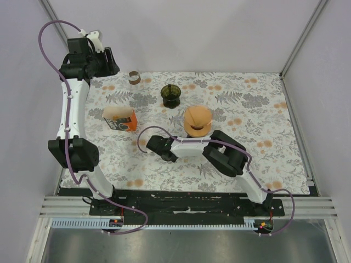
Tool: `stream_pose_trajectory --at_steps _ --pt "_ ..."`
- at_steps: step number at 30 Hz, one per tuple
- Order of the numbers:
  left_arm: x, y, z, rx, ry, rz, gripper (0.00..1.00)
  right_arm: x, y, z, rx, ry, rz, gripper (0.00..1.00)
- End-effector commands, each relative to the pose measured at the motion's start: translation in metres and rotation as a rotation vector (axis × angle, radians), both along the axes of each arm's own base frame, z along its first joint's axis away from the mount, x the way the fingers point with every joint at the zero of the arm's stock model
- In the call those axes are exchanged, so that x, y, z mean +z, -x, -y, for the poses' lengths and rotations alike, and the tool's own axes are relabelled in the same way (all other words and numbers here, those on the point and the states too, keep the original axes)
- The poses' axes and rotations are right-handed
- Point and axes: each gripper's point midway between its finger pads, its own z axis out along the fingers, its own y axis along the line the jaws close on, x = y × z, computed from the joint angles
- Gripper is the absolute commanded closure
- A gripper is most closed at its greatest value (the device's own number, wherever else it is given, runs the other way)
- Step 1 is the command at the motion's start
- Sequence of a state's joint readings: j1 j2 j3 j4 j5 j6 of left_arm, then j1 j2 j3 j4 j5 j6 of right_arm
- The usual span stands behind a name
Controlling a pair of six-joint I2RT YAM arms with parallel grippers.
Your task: Place the coffee filter in the dripper
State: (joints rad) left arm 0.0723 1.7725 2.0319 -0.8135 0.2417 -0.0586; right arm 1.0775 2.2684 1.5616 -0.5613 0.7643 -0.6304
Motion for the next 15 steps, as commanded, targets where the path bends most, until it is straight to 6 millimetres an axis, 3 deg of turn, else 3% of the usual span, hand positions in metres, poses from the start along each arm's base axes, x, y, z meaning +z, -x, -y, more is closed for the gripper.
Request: stream_pose_trajectory --at_steps 1,10,15 --pt "0.018 -0.005 0.002 -0.044 -0.012 0.06 0.37 -0.028 0.015 0.053 -0.103 0.016 -0.086 1.0" --pt "-0.009 -0.004 0.019 -0.082 0.092 -0.01 0.44 -0.032 0.017 0.125 -0.258 -0.006 -0.067 1.0" --pt "-0.032 -0.004 0.023 -0.073 0.134 -0.062 0.45 -0.032 0.015 0.14 -0.311 -0.029 -0.058 1.0"
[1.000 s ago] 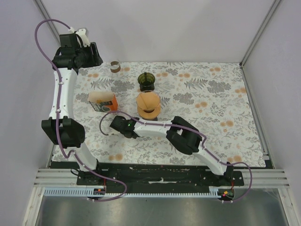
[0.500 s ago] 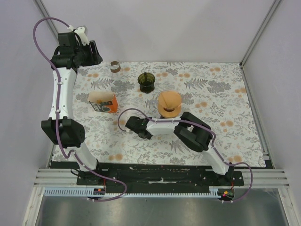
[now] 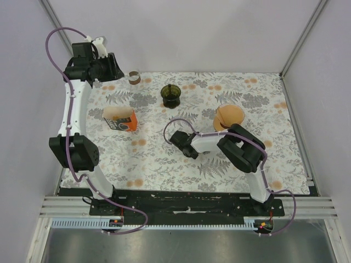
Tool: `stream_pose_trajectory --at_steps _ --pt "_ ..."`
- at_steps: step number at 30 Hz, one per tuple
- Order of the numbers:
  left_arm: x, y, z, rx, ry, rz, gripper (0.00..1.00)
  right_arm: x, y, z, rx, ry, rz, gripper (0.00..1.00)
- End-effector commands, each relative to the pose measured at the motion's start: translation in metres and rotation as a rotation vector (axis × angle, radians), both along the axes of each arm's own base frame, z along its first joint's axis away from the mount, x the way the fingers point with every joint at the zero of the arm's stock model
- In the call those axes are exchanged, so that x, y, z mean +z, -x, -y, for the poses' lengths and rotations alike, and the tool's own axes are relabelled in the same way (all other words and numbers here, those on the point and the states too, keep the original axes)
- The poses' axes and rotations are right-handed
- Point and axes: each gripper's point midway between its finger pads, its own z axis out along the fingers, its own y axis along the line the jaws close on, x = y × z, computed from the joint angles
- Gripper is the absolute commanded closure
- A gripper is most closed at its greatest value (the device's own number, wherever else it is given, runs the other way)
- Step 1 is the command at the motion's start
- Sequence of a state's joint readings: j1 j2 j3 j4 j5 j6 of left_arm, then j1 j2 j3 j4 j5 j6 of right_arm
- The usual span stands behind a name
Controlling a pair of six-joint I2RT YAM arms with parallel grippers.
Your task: Place the coffee filter in the dripper
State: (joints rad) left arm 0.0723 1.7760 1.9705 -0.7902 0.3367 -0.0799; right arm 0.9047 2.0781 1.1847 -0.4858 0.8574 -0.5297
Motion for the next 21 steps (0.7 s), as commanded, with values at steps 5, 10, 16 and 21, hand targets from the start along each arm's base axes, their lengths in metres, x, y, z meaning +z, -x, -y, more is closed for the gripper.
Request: stream_pose_trajectory --at_steps 5,10,16,21 --pt "-0.022 -0.011 0.007 0.006 0.058 -0.028 0.45 -0.009 0.006 -0.024 -0.057 -0.229 -0.062 1.0" --pt "-0.027 -0.029 -0.004 0.062 0.028 -0.008 0.45 0.044 -0.01 -0.08 -0.025 -0.495 -0.026 0.85" --pt "-0.036 -0.063 -0.022 0.135 -0.011 0.016 0.42 0.121 -0.019 -0.144 0.082 -0.804 -0.032 0.56" --pt "-0.044 -0.106 -0.046 0.318 0.005 0.05 0.34 0.178 -0.025 -0.172 0.112 -0.973 -0.006 0.26"
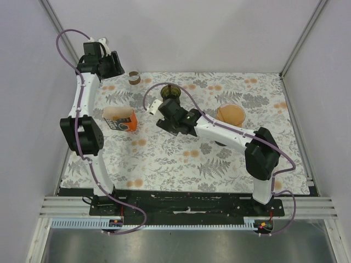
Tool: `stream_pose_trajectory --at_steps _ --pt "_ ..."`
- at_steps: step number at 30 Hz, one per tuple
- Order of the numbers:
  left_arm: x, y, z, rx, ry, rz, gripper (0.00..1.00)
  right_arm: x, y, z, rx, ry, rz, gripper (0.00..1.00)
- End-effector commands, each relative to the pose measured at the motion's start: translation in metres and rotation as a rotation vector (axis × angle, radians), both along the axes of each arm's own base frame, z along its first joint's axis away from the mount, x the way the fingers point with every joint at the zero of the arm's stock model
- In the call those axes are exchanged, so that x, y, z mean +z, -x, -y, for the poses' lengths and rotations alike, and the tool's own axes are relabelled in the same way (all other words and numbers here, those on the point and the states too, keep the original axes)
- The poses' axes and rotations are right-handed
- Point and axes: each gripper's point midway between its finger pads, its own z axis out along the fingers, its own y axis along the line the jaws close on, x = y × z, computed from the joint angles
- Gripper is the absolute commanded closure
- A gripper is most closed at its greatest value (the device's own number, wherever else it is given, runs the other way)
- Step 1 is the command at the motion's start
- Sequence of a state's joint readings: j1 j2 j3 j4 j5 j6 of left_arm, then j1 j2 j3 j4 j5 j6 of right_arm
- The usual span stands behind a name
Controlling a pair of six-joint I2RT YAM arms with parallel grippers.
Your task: Place the coffee filter in the dripper
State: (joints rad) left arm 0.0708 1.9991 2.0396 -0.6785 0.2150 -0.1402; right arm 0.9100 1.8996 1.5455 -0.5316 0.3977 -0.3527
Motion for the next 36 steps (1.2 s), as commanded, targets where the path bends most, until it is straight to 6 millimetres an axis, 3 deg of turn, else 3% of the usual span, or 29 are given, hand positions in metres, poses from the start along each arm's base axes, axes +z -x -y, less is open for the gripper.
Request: stream_pose_trajectory --at_steps 1,3,8,13,17,21,24,29,34,36 --pt "0.02 -0.049 -0.03 0.242 0.015 0.127 0.32 0.068 -0.001 -0.033 0.028 -0.232 0.018 0.15" --pt "0.013 -0.066 -0.038 0.31 0.019 0.147 0.29 0.082 -0.007 -0.032 0.011 -0.26 0.028 0.06" --pt "-0.021 -0.1 -0.031 0.359 0.076 0.142 0.26 0.094 -0.019 -0.015 -0.054 -0.287 0.012 0.02" --pt "-0.049 -0.12 -0.012 0.306 0.125 0.134 0.27 0.089 -0.019 -0.002 -0.118 -0.268 -0.012 0.02" --pt "-0.066 -0.129 0.003 0.256 0.146 0.127 0.35 0.08 -0.01 0.005 -0.161 -0.27 -0.05 0.02" --pt "-0.086 -0.124 0.016 0.215 0.16 0.071 0.5 0.075 -0.003 0.018 -0.193 -0.25 -0.059 0.02" --pt "-0.09 -0.118 0.017 0.208 0.159 0.048 0.73 0.077 -0.002 0.024 -0.198 -0.238 -0.046 0.02" --pt "-0.071 -0.104 0.022 0.163 0.154 0.048 0.98 0.082 -0.003 0.026 -0.192 -0.227 -0.025 0.02" --pt "-0.054 -0.073 0.04 0.057 0.184 -0.018 0.98 0.094 -0.008 0.036 -0.211 -0.219 0.022 0.02" --pt "-0.039 -0.058 0.053 -0.007 0.228 -0.034 0.98 0.103 -0.011 0.042 -0.236 -0.251 0.032 0.02"
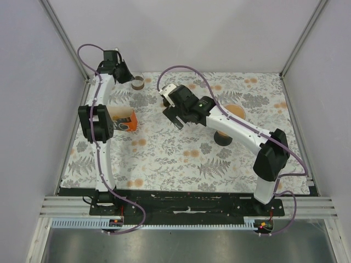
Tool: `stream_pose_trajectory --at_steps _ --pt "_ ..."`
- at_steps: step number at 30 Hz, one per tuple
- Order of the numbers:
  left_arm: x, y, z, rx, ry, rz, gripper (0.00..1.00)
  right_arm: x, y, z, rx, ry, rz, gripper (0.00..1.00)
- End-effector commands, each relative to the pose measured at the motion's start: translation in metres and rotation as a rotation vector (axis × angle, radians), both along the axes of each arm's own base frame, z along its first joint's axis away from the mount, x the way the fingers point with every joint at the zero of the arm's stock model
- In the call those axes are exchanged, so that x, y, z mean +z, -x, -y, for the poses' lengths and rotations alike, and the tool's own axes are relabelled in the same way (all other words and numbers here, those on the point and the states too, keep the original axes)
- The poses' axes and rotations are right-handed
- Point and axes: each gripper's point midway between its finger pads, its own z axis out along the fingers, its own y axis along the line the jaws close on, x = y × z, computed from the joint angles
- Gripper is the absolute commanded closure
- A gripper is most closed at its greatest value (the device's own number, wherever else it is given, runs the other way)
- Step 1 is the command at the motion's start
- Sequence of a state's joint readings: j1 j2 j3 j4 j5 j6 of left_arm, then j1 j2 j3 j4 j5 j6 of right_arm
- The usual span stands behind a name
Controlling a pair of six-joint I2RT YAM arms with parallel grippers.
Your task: Place the coffee filter in the dripper
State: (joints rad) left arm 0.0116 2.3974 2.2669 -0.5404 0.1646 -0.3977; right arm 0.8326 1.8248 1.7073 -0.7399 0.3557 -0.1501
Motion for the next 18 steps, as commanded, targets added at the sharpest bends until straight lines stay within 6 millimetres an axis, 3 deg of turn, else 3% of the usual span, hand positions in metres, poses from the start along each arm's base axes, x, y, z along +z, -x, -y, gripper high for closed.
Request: stream_pose_trajectory --at_steps 1,4,6,8,13,18 --pt "0.08 0.037 0.029 -0.173 0.087 0.063 0.98 0.045 -0.006 0.018 -0.062 -0.09 0.086 0.02" --pt "0.118 0.064 0.045 -0.28 0.111 0.105 0.98 0.071 -0.009 0.028 -0.077 -0.2 0.1 0.02" --pt "0.133 0.089 0.075 -0.414 0.064 0.116 0.98 0.089 -0.007 0.034 -0.062 -0.264 0.118 0.02" --pt "0.133 0.124 0.101 -0.575 0.02 0.102 0.98 0.11 -0.005 0.04 -0.042 -0.327 0.145 0.02" --pt "0.099 0.211 0.155 -0.912 -0.001 0.003 0.98 0.133 -0.005 0.054 -0.029 -0.372 0.186 0.02" --pt "0.058 0.265 0.191 -1.143 -0.089 -0.032 0.98 0.135 -0.002 0.06 -0.031 -0.377 0.2 0.02"
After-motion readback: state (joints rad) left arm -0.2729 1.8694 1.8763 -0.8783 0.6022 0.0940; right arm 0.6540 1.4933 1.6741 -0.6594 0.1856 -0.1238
